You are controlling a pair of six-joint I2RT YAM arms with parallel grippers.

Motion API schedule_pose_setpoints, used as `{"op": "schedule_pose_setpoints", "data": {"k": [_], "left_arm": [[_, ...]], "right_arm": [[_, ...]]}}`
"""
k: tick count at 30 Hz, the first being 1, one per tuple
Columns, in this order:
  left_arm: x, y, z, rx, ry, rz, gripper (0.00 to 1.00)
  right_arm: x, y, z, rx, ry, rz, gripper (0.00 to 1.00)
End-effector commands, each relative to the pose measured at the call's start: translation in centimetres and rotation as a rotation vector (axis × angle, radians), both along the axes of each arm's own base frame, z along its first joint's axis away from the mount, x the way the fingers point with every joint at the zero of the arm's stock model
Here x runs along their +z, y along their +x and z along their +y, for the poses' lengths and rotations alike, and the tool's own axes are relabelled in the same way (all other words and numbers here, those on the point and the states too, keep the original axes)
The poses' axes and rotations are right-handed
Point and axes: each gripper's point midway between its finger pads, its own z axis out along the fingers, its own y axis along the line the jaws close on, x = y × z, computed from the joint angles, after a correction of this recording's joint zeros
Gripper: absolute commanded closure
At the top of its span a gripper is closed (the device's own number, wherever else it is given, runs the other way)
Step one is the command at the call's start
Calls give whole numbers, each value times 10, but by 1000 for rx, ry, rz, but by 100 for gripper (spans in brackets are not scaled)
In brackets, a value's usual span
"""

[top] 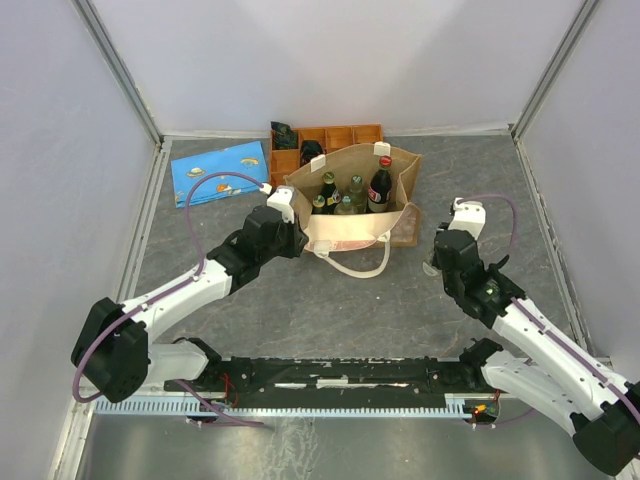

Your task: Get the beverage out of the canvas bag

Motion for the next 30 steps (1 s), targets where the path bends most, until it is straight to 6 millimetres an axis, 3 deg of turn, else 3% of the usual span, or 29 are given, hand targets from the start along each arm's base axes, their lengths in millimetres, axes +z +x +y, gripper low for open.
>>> {"op": "schedule_pose_setpoints", "data": {"k": [1, 24, 27, 30], "left_arm": [[-14, -7, 6, -35, 90, 35, 97], [-16, -3, 6, -32, 107, 34, 97], [-16, -3, 6, -31, 109, 36, 97], [-18, -3, 6, -33, 114, 38, 97]], "right_arm": [[33, 10, -2, -61, 86, -136, 100], [9, 16, 3, -67, 55, -66, 100], [10, 15, 2, -68, 52, -58, 93], [11, 15, 1, -75, 44, -56, 77]]}}
